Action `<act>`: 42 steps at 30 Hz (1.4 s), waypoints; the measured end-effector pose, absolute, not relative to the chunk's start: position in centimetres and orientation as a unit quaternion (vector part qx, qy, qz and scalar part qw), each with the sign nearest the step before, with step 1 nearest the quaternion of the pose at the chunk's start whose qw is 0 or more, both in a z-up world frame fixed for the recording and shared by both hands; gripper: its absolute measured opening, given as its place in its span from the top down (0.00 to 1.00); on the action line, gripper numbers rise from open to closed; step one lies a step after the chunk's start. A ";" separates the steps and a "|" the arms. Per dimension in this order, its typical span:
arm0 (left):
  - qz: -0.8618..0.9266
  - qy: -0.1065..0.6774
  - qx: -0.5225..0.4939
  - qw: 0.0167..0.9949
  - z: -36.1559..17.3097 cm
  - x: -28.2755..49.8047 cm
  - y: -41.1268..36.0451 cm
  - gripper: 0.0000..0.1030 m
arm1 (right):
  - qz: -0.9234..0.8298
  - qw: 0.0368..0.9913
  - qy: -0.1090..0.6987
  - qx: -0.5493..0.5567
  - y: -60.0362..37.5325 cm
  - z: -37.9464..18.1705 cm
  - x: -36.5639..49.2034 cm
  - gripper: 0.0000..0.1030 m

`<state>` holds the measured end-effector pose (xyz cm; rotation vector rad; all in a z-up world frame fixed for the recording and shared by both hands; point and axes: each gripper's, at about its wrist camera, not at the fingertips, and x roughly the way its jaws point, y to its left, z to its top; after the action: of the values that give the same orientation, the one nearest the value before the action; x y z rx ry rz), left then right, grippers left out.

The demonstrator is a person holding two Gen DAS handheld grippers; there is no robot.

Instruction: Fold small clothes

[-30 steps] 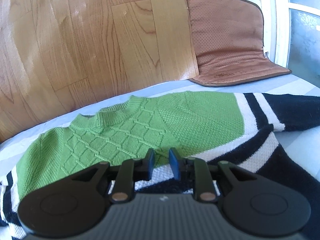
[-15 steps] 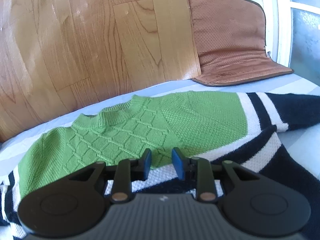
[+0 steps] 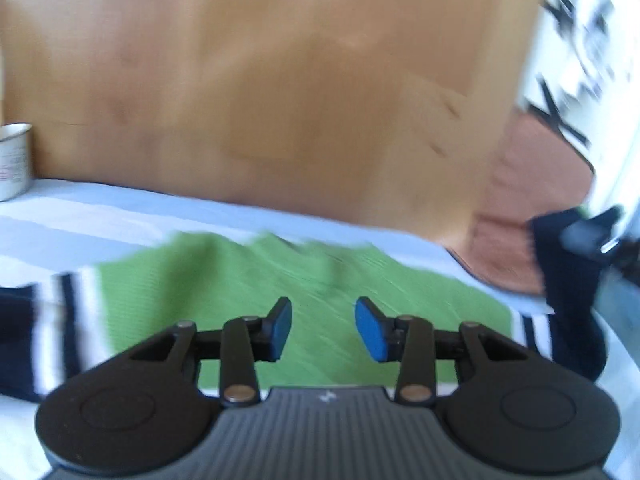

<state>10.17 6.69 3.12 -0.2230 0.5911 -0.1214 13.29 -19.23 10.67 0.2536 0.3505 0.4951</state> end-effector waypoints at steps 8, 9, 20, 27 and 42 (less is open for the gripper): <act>-0.041 0.307 -0.062 0.949 1.5 9.3 8.2 0.52 | 0.367 0.873 0.301 0.107 -14.4 5.5 14.5 0.58; -0.046 0.308 -0.054 0.949 1.3 9.5 7.7 0.50 | 0.357 0.881 0.284 0.126 -16.3 6.0 13.9 0.56; -0.025 0.336 -0.016 0.941 -0.7 11.0 5.2 0.90 | 0.148 0.919 0.258 0.257 -30.8 2.9 12.4 0.61; 0.033 0.278 0.011 0.960 1.8 9.4 6.3 0.93 | 0.165 0.942 0.220 0.194 -26.5 3.6 13.5 0.82; 0.065 0.313 0.050 0.946 -1.6 10.2 5.8 0.81 | 0.112 0.957 0.266 0.018 -23.8 3.6 14.1 0.81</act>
<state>10.15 5.79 -1.63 0.1027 0.6372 0.1328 14.13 -23.84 3.58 0.0356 0.5388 0.2282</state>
